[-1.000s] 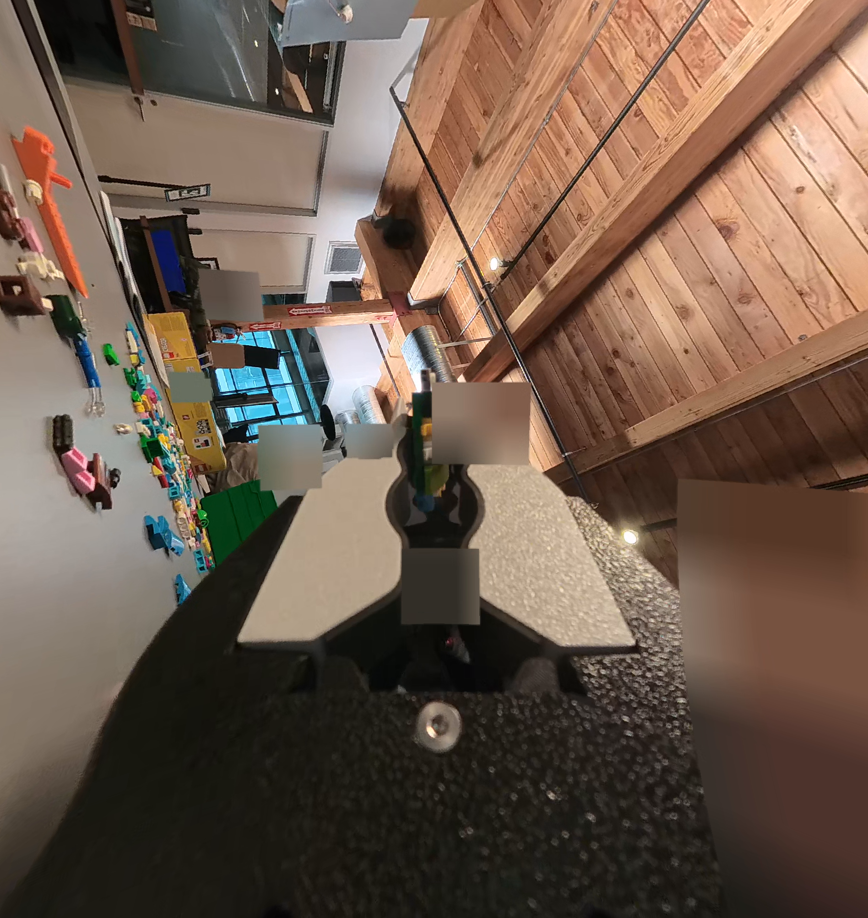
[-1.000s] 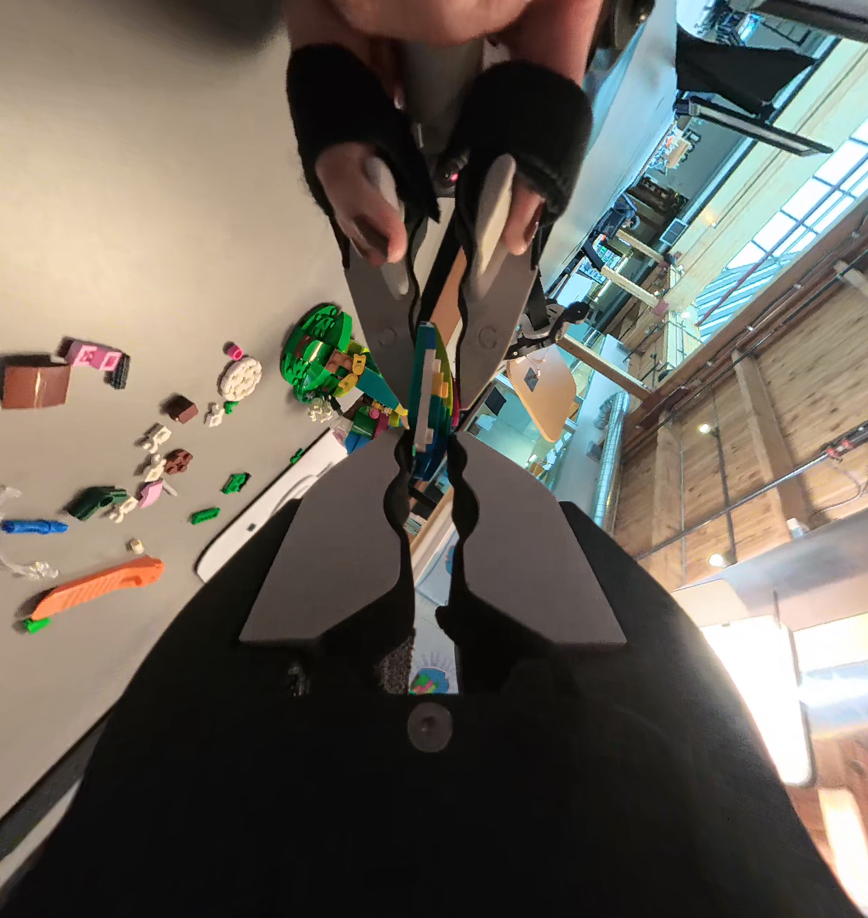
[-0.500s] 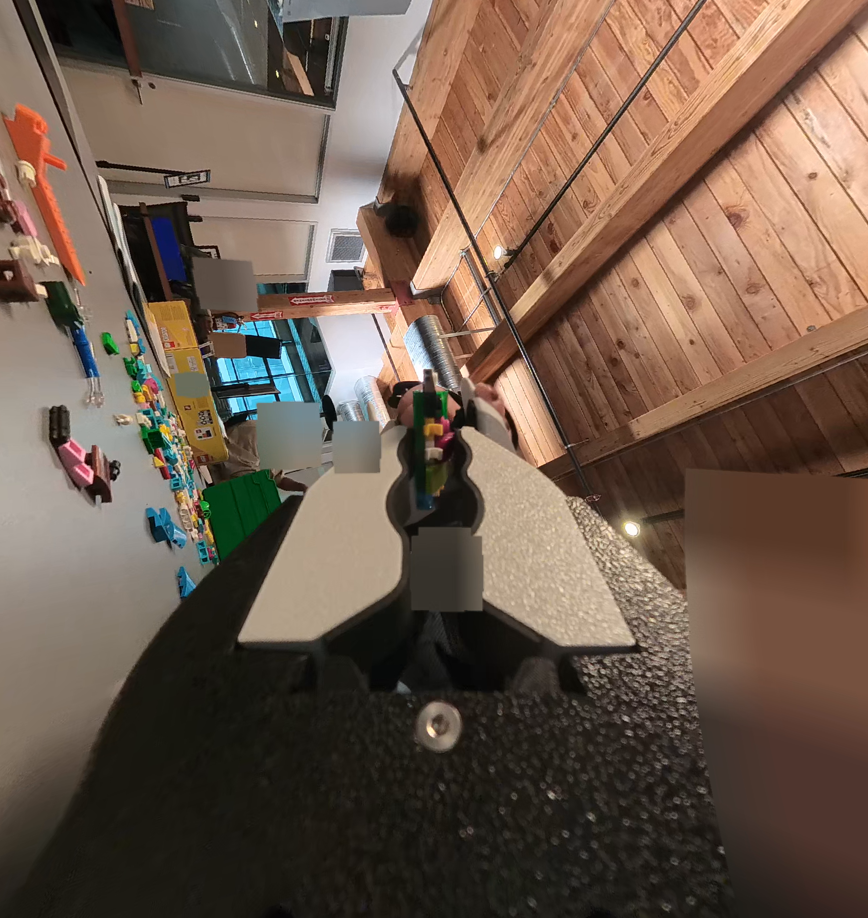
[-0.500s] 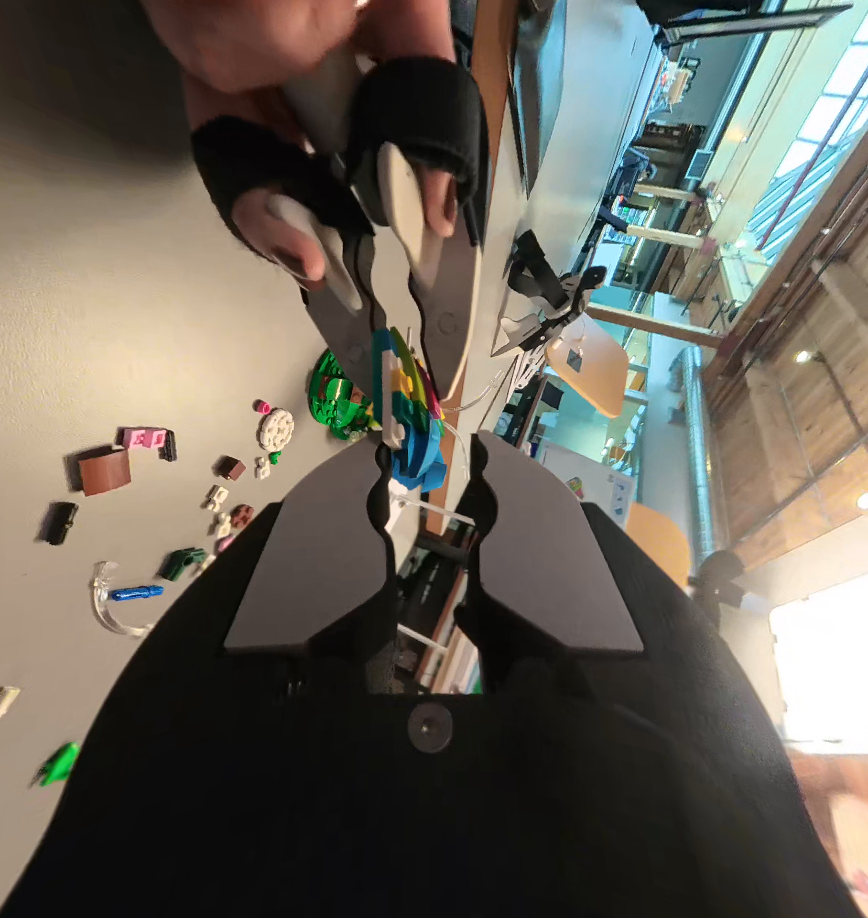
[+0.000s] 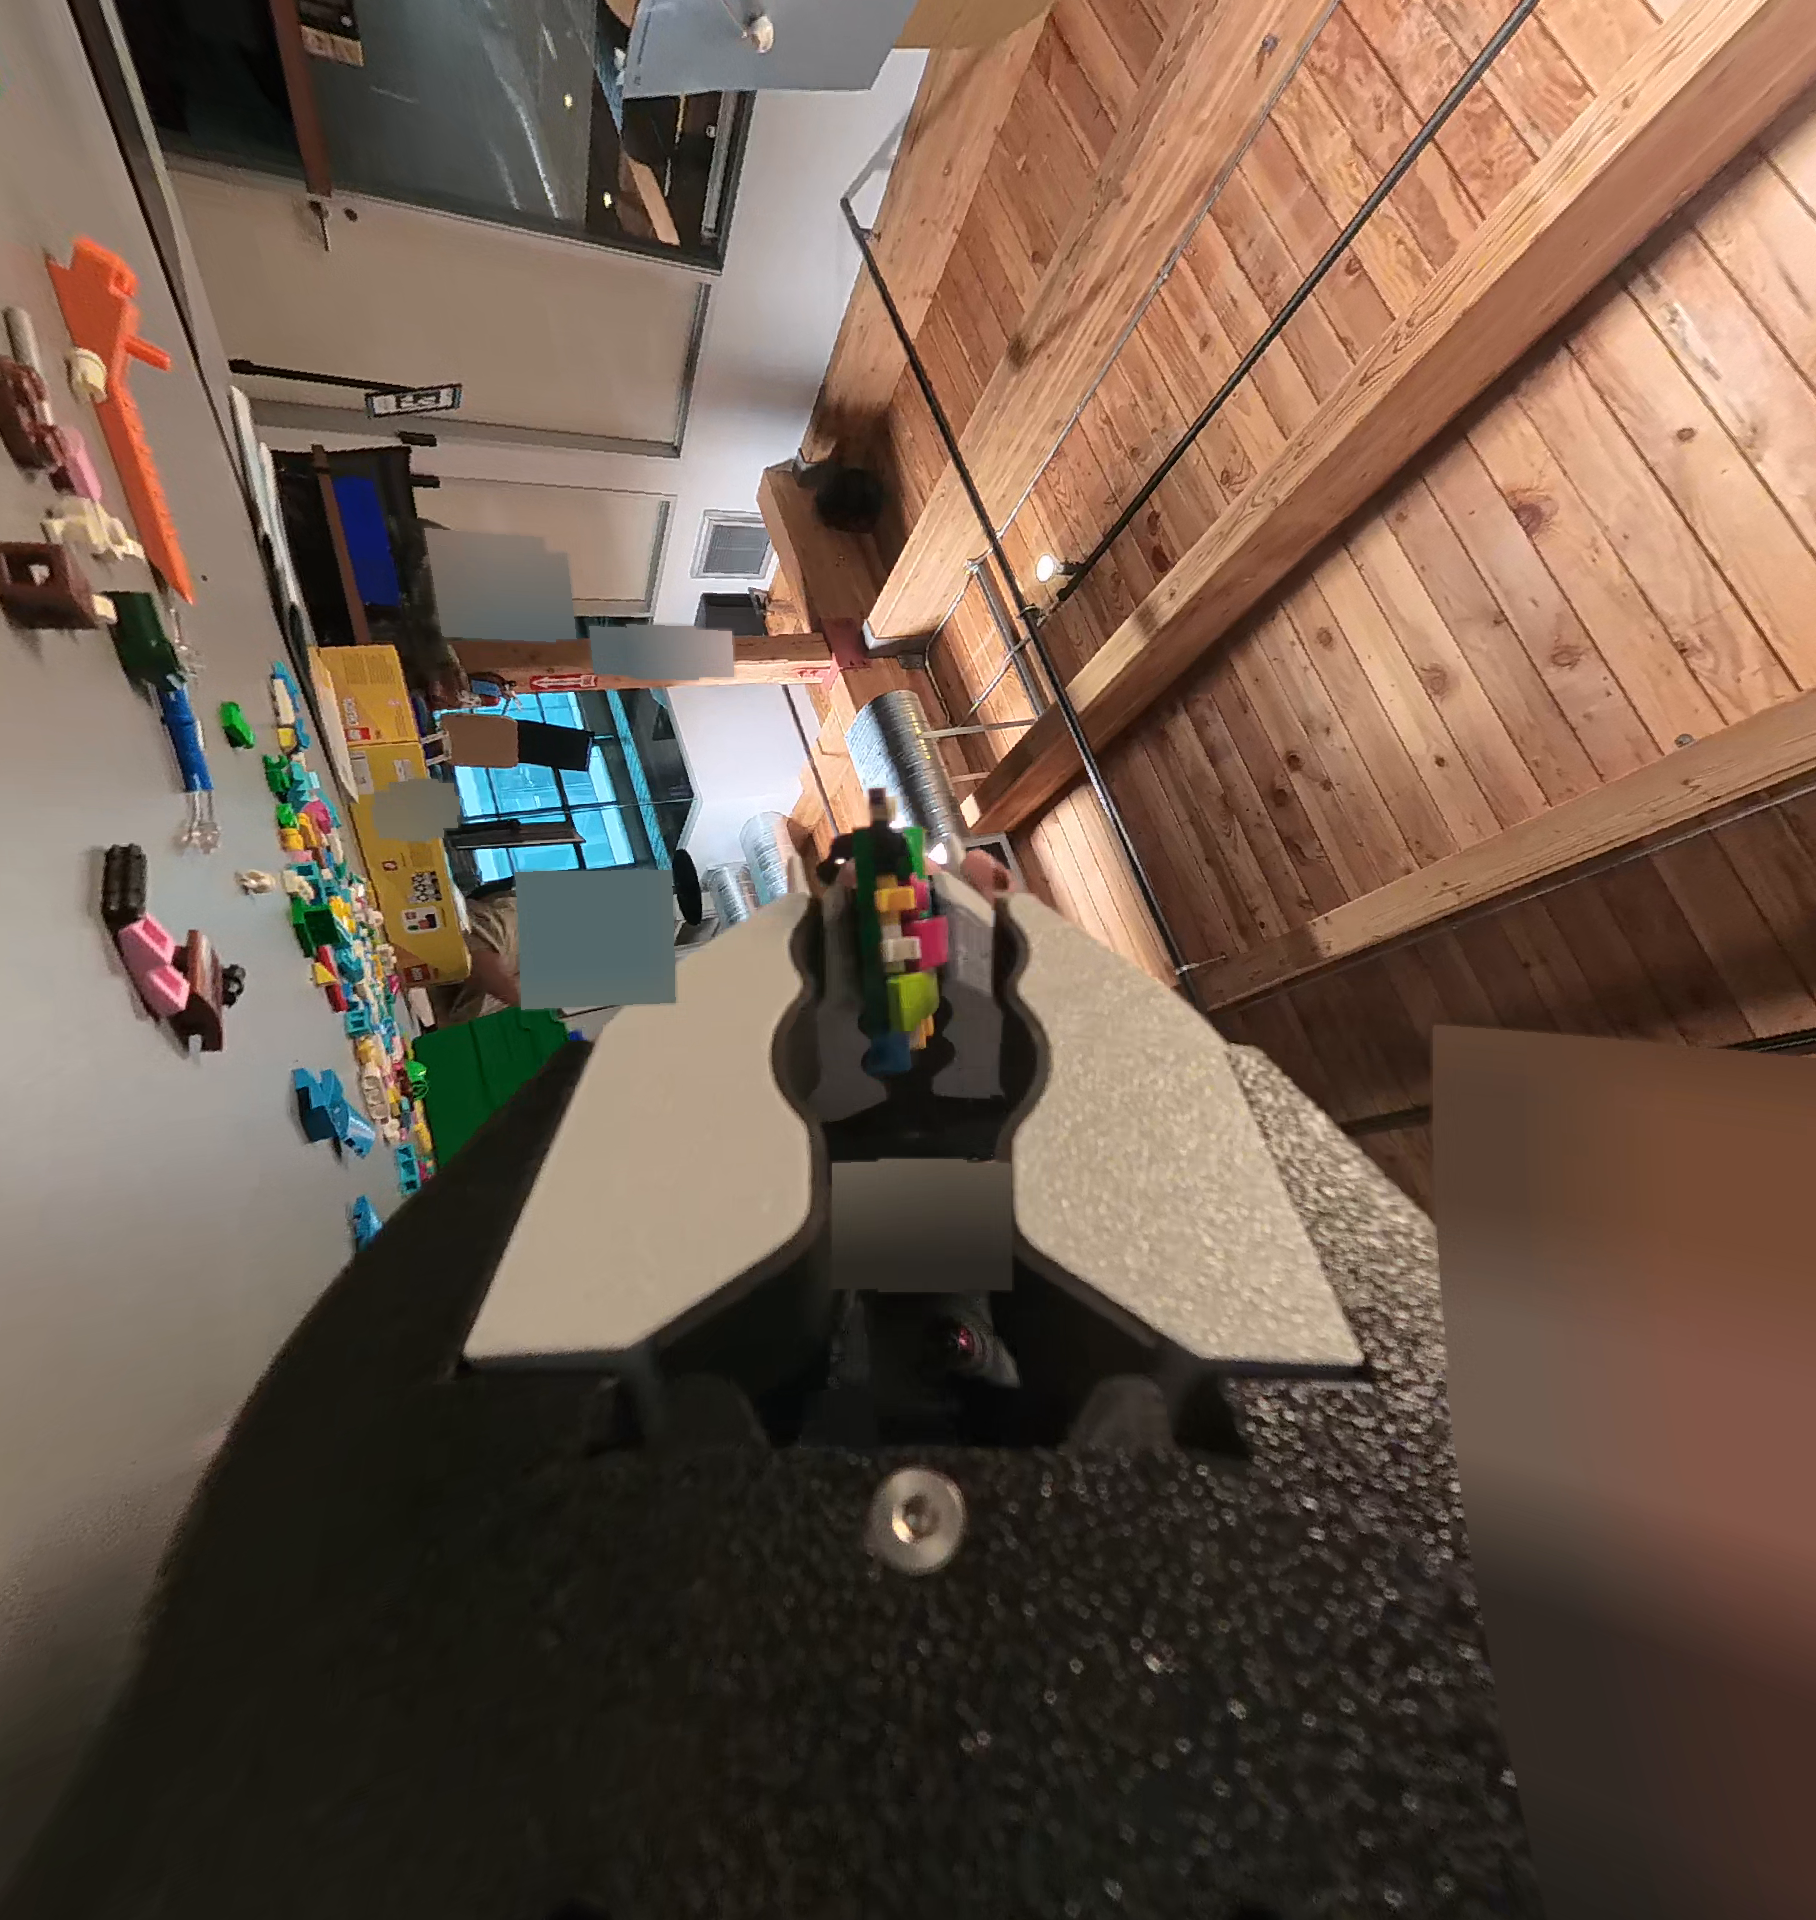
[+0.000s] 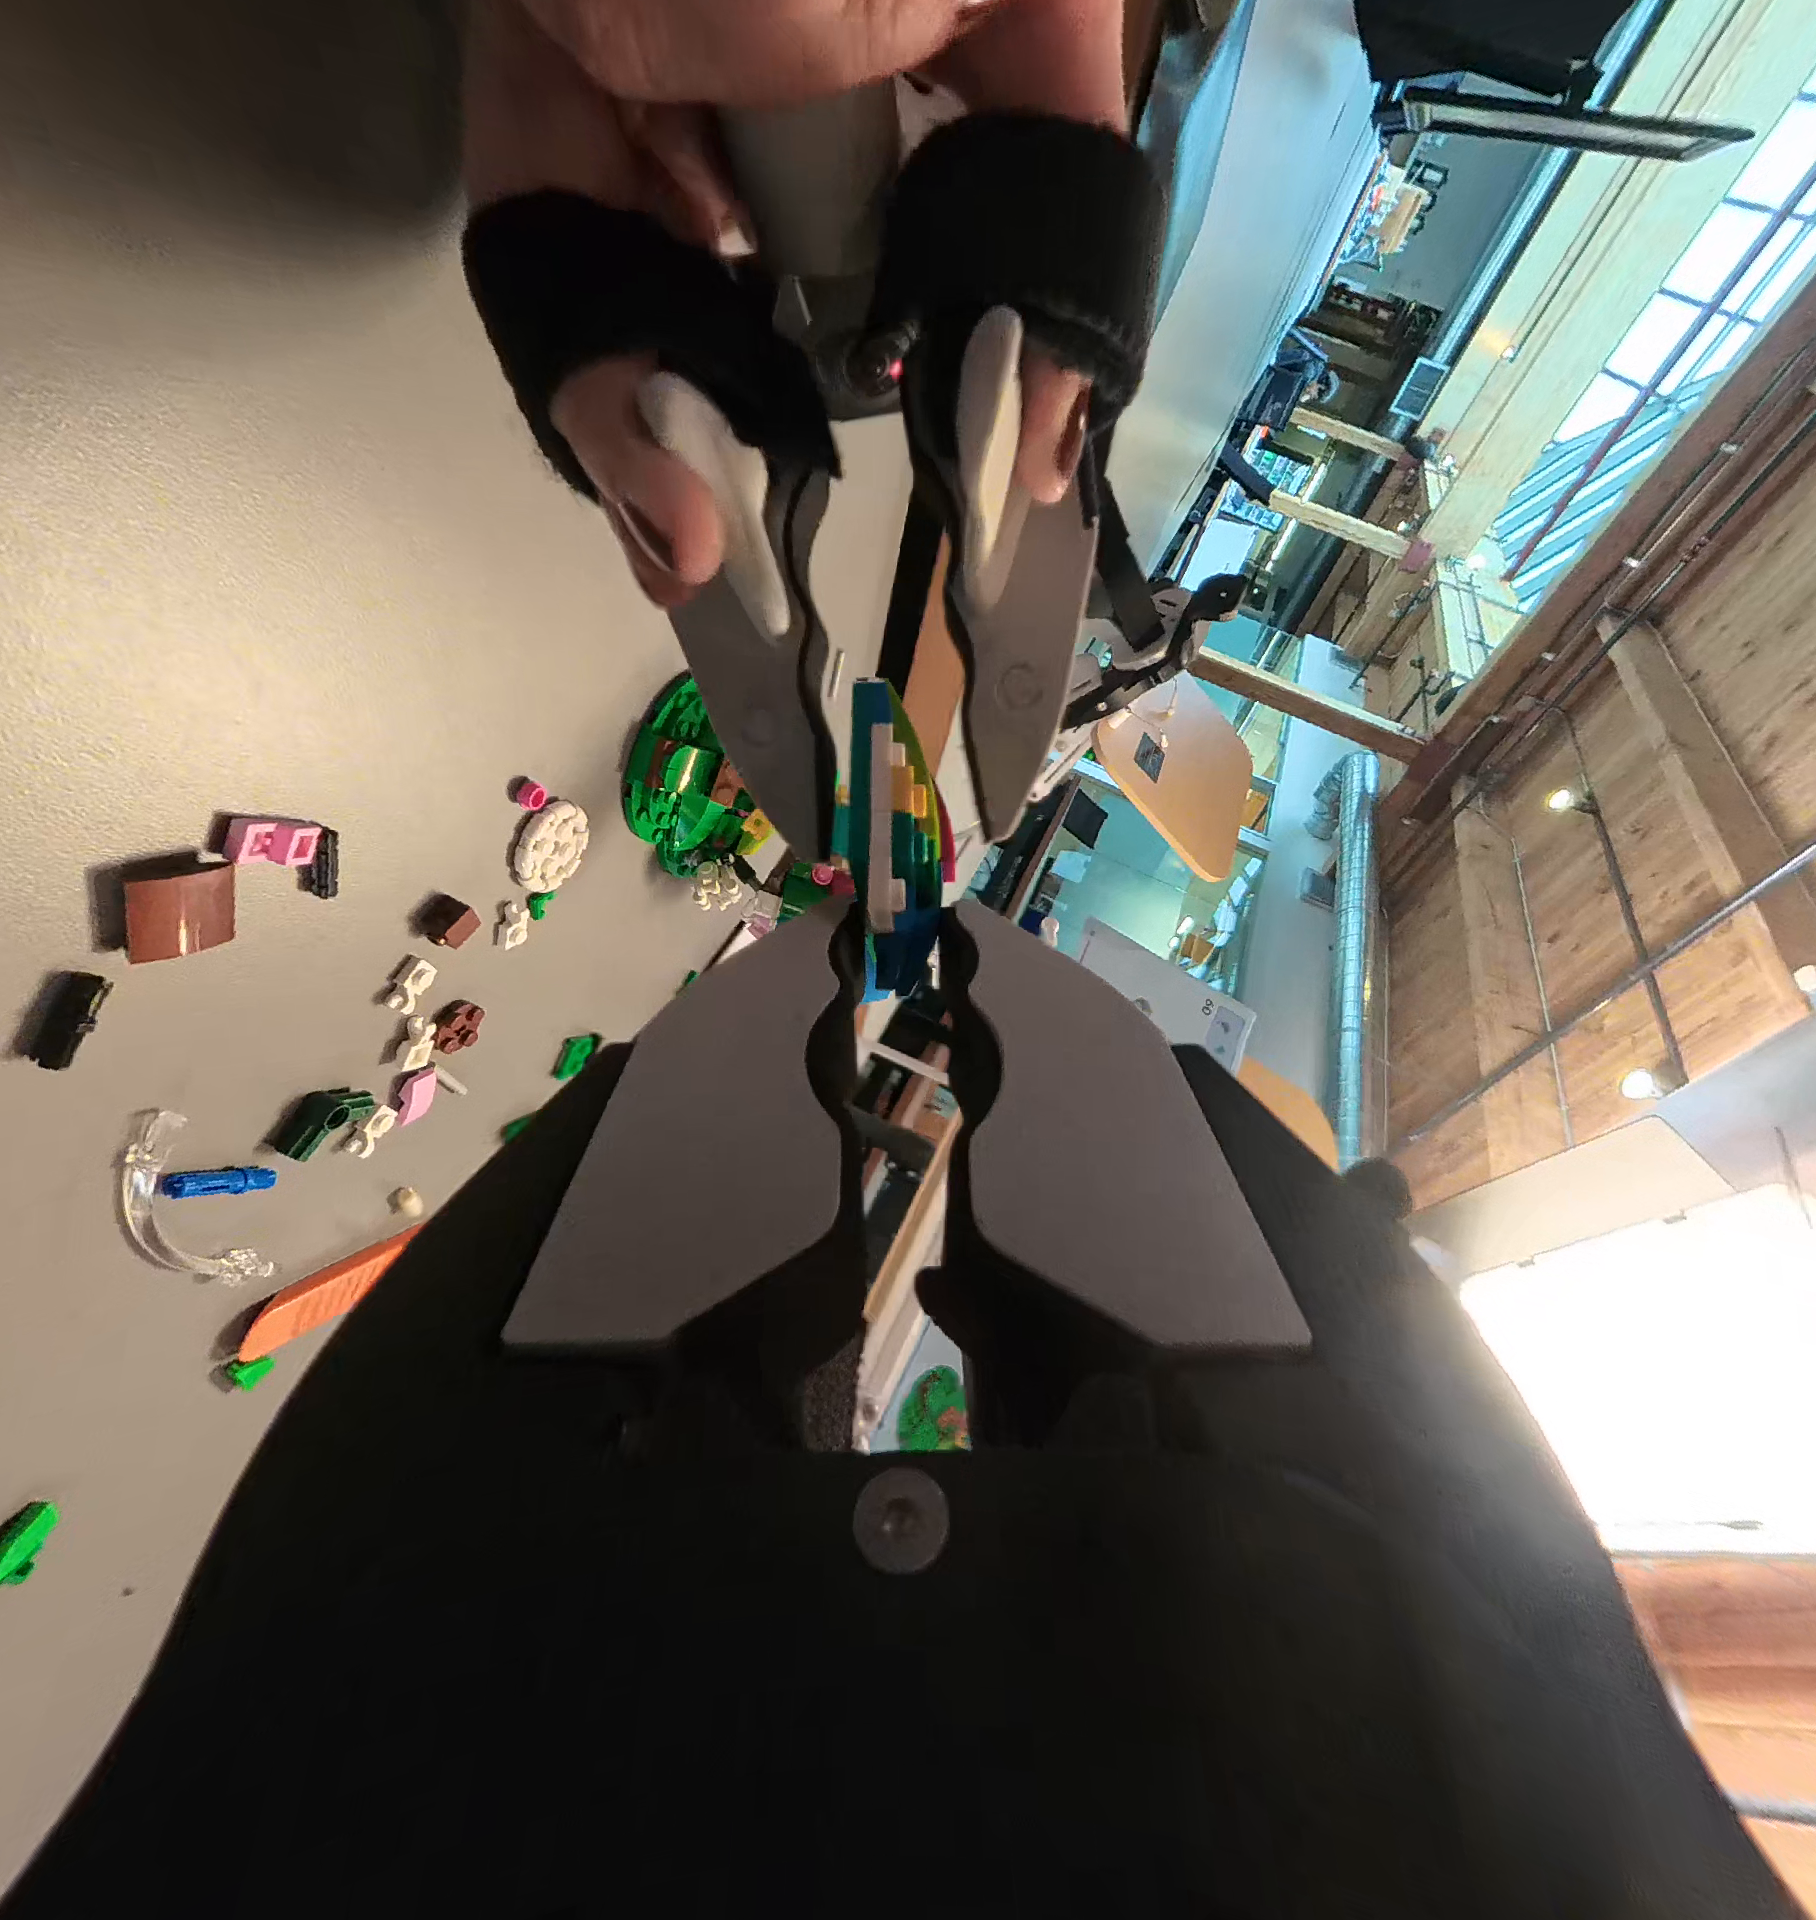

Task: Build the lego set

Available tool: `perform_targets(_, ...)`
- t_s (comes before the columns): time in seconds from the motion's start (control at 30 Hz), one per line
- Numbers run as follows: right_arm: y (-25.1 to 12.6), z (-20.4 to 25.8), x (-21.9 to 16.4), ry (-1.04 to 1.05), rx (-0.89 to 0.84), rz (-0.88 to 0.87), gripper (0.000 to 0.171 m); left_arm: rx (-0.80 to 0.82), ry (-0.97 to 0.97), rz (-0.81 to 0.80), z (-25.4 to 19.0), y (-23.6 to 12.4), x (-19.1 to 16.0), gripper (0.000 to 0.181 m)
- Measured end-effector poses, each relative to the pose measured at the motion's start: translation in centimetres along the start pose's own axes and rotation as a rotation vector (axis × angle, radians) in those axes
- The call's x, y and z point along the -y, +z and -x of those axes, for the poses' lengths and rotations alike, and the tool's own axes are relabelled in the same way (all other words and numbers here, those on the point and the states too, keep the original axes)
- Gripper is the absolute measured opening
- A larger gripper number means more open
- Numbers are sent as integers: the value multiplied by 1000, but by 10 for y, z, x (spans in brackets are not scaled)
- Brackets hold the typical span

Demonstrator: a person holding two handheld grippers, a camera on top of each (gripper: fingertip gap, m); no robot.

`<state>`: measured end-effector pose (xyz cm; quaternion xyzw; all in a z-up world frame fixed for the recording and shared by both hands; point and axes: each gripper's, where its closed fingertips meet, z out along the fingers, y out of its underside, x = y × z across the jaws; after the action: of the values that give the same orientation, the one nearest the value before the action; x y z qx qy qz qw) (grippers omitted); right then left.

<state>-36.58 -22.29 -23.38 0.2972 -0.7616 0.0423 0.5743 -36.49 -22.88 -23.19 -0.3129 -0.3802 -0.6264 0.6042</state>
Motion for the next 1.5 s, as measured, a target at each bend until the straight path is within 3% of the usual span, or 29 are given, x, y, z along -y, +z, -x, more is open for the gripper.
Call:
perform_targets(0.17, -1, -2, -4, 234, 44, -15, 12, 15, 83, -42, -7, -4, 9, 56)
perform_targets(0.27, -5, -3, -7, 488, 123, -54, 11, 33, 292, -66, -19, -9, 18, 66)
perform_targets(0.33, -8, -4, -9, 629, 179, -87, 12, 51, 535, -50, -32, -12, 18, 70)
perform_targets(0.5, -14, 2, -3, 801, 316, -165, 12, 296, 1405, 188, -23, -11, -12, 80)
perform_targets(0.67, -14, 5, 9, 778, 375, -200, 12, 379, 1903, 353, -7, -6, -38, 70)
perform_targets(0.93, -16, 5, 21, 669, 404, -202, 12, 473, 2056, 444, 6, -8, -39, 47)
perform_targets(1.1, -17, 4, 27, 622, 416, -193, 12, 503, 2114, 396, 2, -9, -33, 20)
perform_targets(1.37, -22, 6, 33, 618, 474, -187, 11, 457, 2168, 448, 2, -11, -38, 16)
perform_targets(1.5, -23, 1, 35, 719, 461, -218, 12, 409, 2112, 416, -2, -11, -40, 16)
